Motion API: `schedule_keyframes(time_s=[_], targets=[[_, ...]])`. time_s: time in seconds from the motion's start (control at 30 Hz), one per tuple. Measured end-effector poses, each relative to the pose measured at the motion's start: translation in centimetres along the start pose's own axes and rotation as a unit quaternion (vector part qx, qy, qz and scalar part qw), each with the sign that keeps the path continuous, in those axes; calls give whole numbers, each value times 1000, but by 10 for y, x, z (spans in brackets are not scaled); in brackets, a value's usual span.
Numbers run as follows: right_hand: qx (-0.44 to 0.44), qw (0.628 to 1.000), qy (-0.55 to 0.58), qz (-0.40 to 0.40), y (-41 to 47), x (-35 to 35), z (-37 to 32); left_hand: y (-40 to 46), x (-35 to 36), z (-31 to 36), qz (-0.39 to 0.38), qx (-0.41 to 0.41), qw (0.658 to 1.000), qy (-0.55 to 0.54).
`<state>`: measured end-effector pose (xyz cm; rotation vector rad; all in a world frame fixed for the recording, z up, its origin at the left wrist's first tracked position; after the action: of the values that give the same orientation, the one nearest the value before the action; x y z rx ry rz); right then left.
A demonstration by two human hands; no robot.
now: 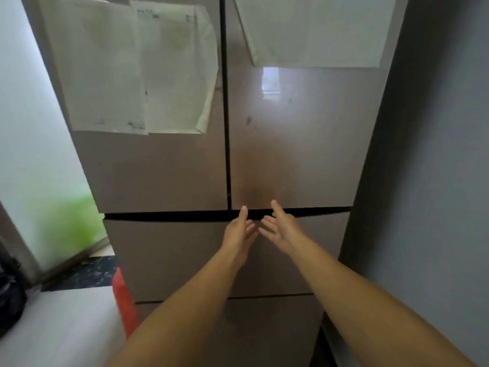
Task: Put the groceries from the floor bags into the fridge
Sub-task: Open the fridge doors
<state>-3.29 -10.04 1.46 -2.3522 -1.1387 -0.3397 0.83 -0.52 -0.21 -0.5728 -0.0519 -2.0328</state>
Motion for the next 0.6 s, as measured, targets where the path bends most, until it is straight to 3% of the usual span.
schedule_keyframes(time_s=[0.13, 0.27, 0.47, 0.6], targets=[[-16, 991, 133, 7, 35, 23, 3, 46, 6, 7, 0, 18, 992, -122], [-43, 980, 196, -6, 47, 25, 12, 64, 5, 3, -20, 16, 977, -210], [-54, 983, 178, -15, 39, 24, 12, 58, 5, 1, -14, 26, 980, -195], [-57, 985, 159, -17, 12, 12, 20, 21, 3, -9, -29, 64, 992, -107]])
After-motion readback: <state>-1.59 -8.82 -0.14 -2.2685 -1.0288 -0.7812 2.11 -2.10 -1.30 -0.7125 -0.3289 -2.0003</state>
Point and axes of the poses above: each hand's wrist, its own y-axis towards the middle knuckle, its own x-axis out of the palm, z = x × y, the point moved 1 cm from there along y, towards the middle knuckle, and after that the axes turned 1 degree about x, right-handed, at the moved point
